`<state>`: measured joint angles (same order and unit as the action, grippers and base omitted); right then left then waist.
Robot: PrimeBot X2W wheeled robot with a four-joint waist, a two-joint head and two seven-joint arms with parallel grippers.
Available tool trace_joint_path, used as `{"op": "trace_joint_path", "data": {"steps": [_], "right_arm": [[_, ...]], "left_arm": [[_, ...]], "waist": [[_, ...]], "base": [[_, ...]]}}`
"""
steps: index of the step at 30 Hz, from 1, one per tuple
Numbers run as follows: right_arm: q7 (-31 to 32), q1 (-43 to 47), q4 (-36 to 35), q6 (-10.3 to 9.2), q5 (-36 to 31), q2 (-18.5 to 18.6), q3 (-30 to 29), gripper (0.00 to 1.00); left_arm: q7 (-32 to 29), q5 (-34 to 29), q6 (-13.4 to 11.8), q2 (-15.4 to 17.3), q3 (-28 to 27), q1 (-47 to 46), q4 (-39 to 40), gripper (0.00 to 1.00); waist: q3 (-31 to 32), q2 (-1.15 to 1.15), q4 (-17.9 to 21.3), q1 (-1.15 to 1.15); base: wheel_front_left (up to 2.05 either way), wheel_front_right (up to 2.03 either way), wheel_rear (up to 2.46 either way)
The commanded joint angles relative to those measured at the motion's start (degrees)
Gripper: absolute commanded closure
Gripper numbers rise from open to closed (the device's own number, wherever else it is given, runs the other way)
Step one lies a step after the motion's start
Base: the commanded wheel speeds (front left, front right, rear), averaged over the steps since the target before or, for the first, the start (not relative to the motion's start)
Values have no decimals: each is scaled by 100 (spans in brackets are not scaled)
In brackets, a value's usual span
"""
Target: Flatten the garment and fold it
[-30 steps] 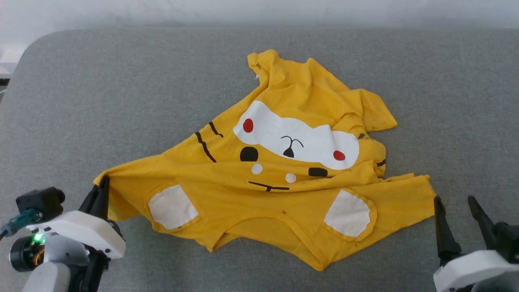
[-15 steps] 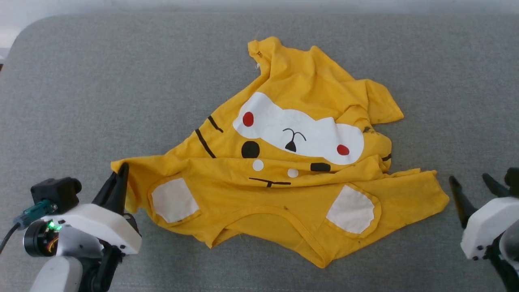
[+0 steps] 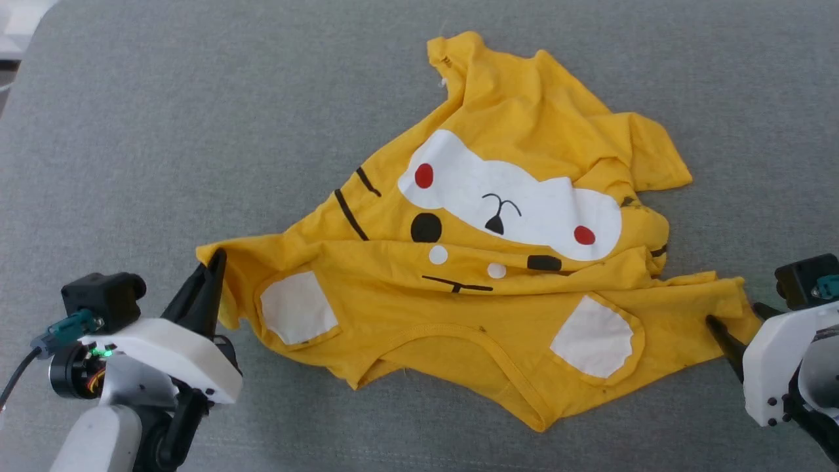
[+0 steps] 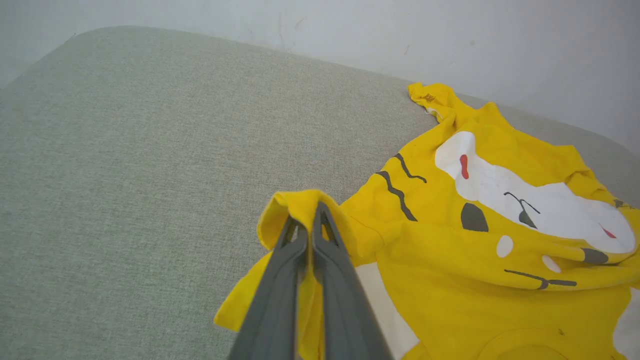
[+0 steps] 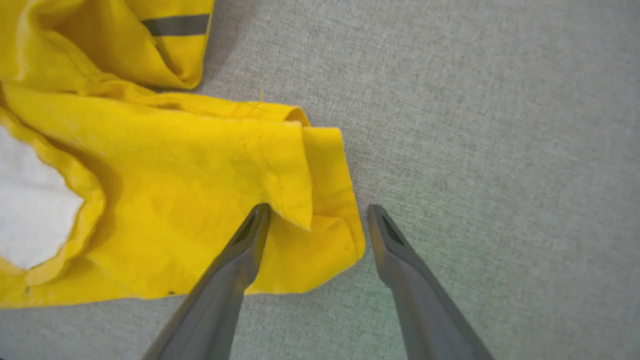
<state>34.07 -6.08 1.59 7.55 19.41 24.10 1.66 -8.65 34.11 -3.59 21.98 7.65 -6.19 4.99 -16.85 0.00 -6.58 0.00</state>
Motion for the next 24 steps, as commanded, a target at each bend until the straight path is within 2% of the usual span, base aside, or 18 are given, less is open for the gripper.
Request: {"op": "trace_joint_path", "data": {"steps": [1,5,9,10,12,13,17,24], "right_arm": [[-36,-113,60,-6,24,65,53,0],[-123,-242,319,-6,80,219,188,0],[-81,-318,651,-6,257,190,255,0],[-19,-320,730,-6,314,167,257,7],[81,-331,820,-6,415,108,226,97],[157,-329,835,-6,440,101,233,100],[230,-365,716,-6,534,21,107,100],[283,-225,252,-6,974,-440,-470,100]], "left_arm": [[-21,-3,-26,13,6,-79,33,100],[-45,2,-40,22,19,-126,58,100],[-54,13,-41,17,40,-174,50,100],[-57,18,-42,14,46,-184,46,100],[-62,37,-44,2,53,-202,36,100],[-64,42,-47,2,54,-205,28,100],[-85,97,-41,2,55,-168,4,100],[-189,491,61,-118,30,-1,102,100]], "waist": [[-93,0,-86,0],[-195,0,-145,0],[-255,0,-174,0],[-262,0,-177,0],[-261,0,-175,0],[-250,0,-167,0],[-155,0,-95,0],[161,0,35,0]], "base": [[0,0,0],[0,0,0],[0,0,0],[0,0,0],[0,0,0],[0,0,0],[0,0,0],[0,0,0]]}}
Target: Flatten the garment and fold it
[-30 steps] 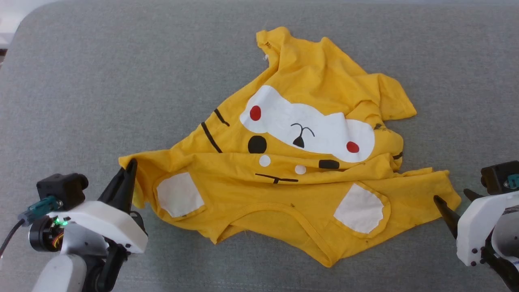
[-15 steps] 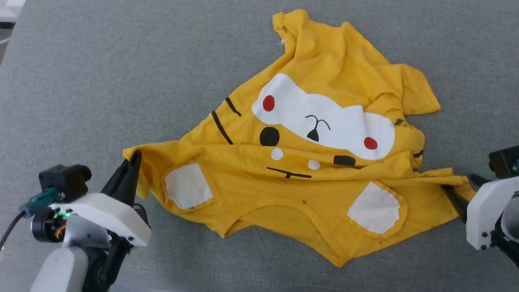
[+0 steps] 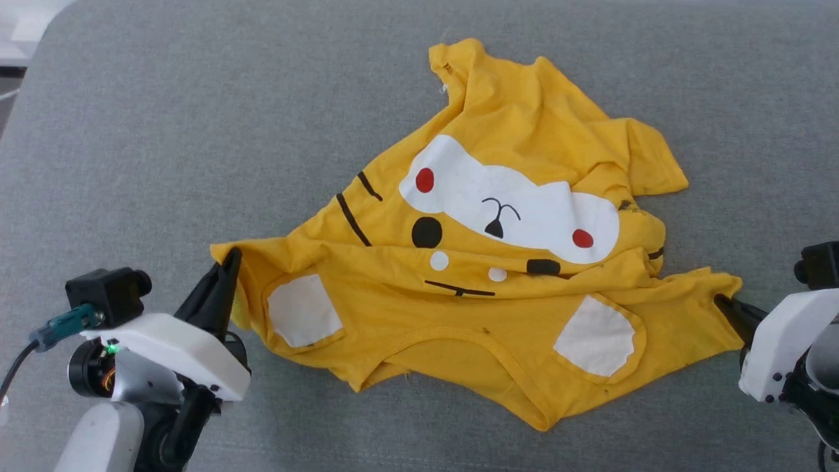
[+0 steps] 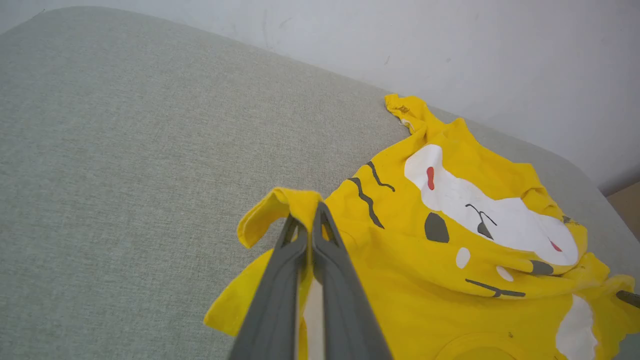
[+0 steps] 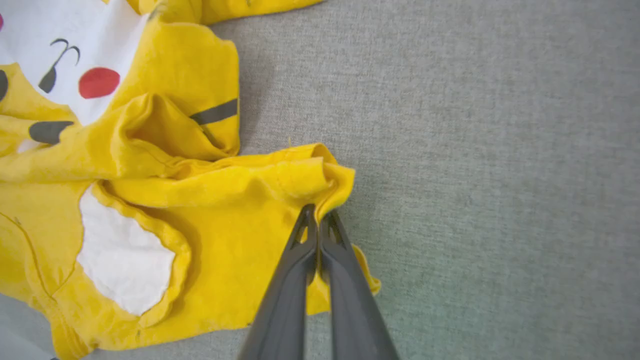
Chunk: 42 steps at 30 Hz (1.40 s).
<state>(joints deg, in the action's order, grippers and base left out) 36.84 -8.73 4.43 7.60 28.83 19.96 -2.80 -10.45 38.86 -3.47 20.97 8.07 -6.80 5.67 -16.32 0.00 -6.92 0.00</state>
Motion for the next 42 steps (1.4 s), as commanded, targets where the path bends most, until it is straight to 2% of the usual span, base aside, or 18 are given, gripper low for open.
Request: {"op": "trace_joint_path", "data": {"steps": [1,9,15,19,22,26,33,42], "right_arm": [[23,65,-126,-11,99,-96,-93,100],[-35,-272,-855,-11,496,-815,-420,100],[-197,-1297,-1006,-11,478,-1257,-482,100],[-255,-2150,-856,-11,202,-1286,-389,100],[-260,-2799,-599,-11,14,-1250,-333,100],[-290,-3686,-52,-11,-289,-1233,-346,100],[-605,-5114,1382,-11,-1082,-1314,-172,100],[-1167,-6452,2905,-11,-1824,-1502,-285,100]], "left_arm": [[-13,60,61,-28,-21,72,58,100],[-33,224,27,-72,-135,-266,141,100],[-406,496,-62,-229,-100,-1107,1,100],[-805,592,-191,-253,-47,-1895,-229,100],[-1070,567,-331,-278,18,-2559,-489,100],[-1354,468,-394,-319,189,-3489,-954,100],[-1678,28,-393,-283,601,-4874,-2135,100],[-1302,-199,-638,-467,524,-6143,-3195,100]], "waist": [[148,0,85,0],[461,0,239,0],[761,0,373,0],[975,0,455,0],[1133,0,509,0],[1314,0,606,0],[1533,0,885,0],[1427,0,1105,0]], "base": [[0,0,0],[0,0,0],[0,0,0],[0,0,0],[0,0,0],[0,0,0],[0,0,0],[0,0,0]]}}
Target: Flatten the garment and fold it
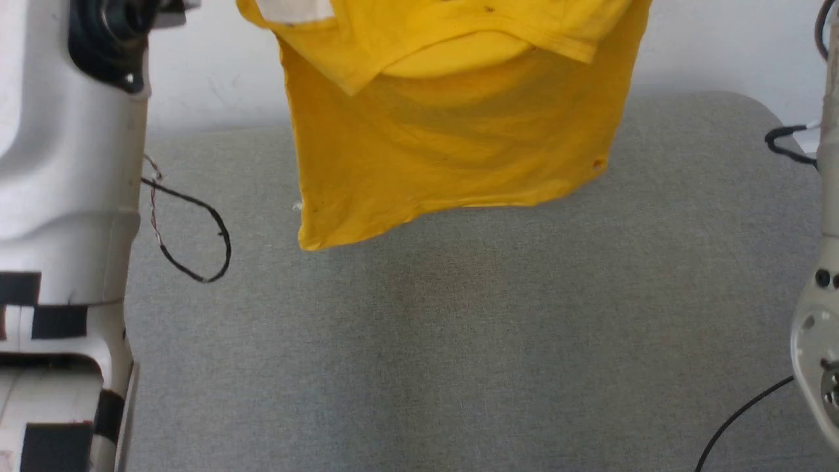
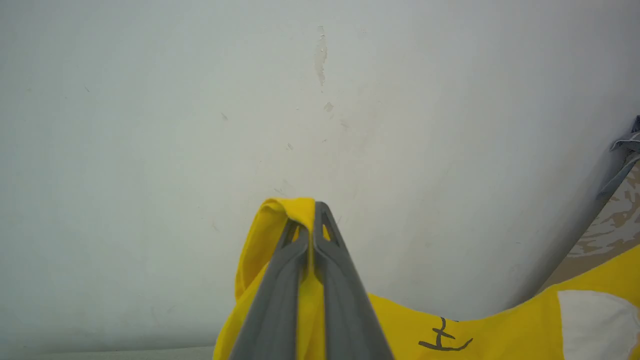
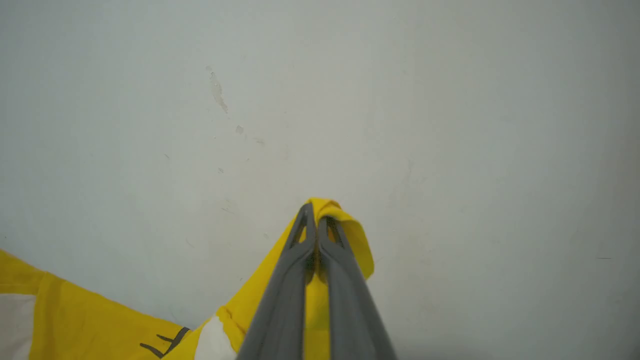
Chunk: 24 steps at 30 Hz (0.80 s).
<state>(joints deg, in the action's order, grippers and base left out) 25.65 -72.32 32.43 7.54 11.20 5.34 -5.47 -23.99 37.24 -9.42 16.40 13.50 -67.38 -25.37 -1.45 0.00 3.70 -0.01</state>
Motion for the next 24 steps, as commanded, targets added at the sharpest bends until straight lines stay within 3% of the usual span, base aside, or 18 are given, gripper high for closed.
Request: {"op": "trace_joint_path", "data": {"steps": [1,11,24], "right_arm": [[-74,-189,240,-5,-115,-55,-40,100],[-266,-747,991,-5,-392,-168,-70,100],[-1783,-1920,1164,-5,-1174,-232,-102,100]], "left_arm": [[59,-33,-57,-28,-24,-155,-182,100],[181,-48,46,-58,32,-522,-568,100],[1933,-79,89,-283,-444,-1867,-477,100]], "waist": [[-87,0,52,1],[-629,0,43,1],[-2129,0,270,1]], "base": [[0,0,0],[0,0,0],[0,0,0]]}}
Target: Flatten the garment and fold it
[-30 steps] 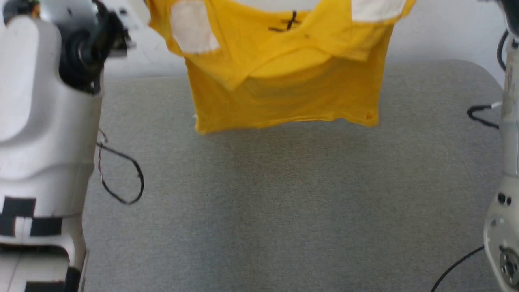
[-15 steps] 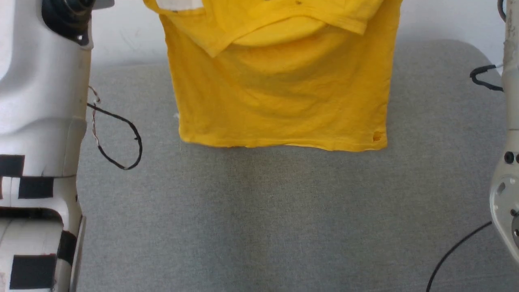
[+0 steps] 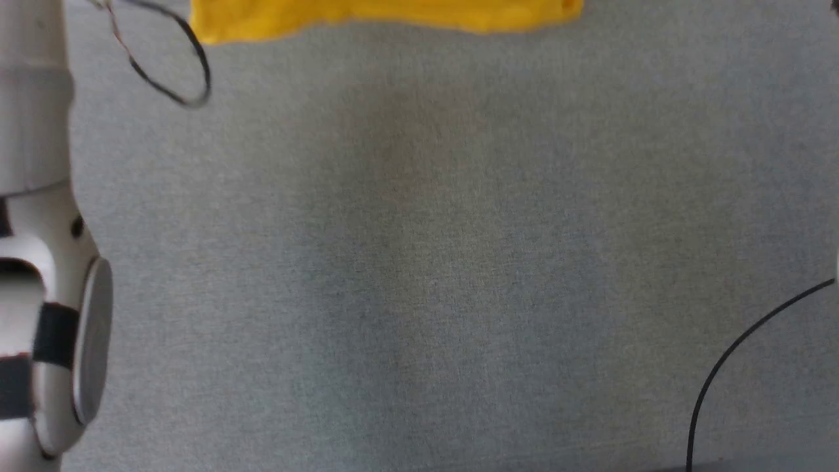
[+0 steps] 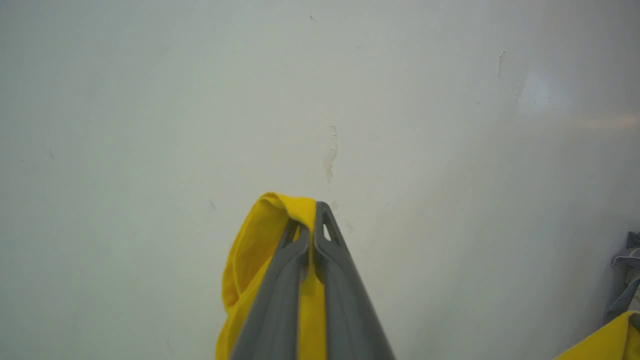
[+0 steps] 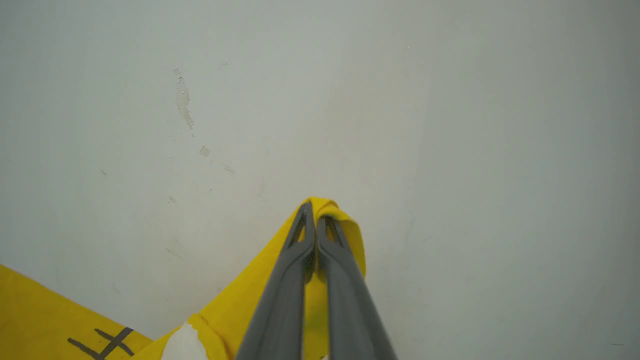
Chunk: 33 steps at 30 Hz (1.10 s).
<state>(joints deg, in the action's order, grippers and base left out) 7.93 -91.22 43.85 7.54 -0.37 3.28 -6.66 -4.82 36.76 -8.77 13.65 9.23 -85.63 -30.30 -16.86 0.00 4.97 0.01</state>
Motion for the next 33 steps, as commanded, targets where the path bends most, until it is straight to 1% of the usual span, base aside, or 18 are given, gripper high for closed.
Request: {"op": "trace_joint_path", "data": {"steps": [1,6,9,12,18,22,26,29,33], "right_arm": [[-132,-132,56,-5,-44,-30,-1,100],[-549,-738,152,-5,-38,-38,60,100],[-726,-1002,204,-5,-101,-38,92,100],[-907,-1176,201,-5,-343,-39,60,100],[-1223,-1494,49,-5,-845,-22,-245,100],[-1447,-1565,-26,-5,-1128,-1,-253,100],[-1558,-1461,101,-5,-1257,3,36,100],[-1671,-1364,226,-5,-1186,55,313,100],[-1776,-1199,350,-5,-841,134,695,100]], "left_arm": [[149,-44,51,-18,-37,-170,7,100],[805,-62,203,-120,-136,-860,88,100],[1107,-89,375,-144,-116,-1136,51,100],[1334,-8,569,-168,-162,-1333,-55,100],[1746,144,897,-122,-367,-1718,-118,100],[1816,141,1103,-28,-364,-1805,-236,100],[1792,159,1215,54,-331,-1710,-405,100],[1687,266,1217,67,-367,-1513,-530,100],[1320,539,1286,68,-416,-1129,-557,100]], "waist": [[-701,0,172,-1],[-1373,0,201,-1],[-1738,0,168,-1],[-2045,0,122,-1],[-2723,0,-19,-1],[-3083,0,-102,-1],[-3306,0,-166,-1],[-3359,0,-243,-1],[-3321,0,-325,-1]], "base": [[0,0,0],[0,0,0],[0,0,0],[0,0,0],[0,0,0],[0,0,0],[0,0,0],[0,0,0],[0,0,0]]}}
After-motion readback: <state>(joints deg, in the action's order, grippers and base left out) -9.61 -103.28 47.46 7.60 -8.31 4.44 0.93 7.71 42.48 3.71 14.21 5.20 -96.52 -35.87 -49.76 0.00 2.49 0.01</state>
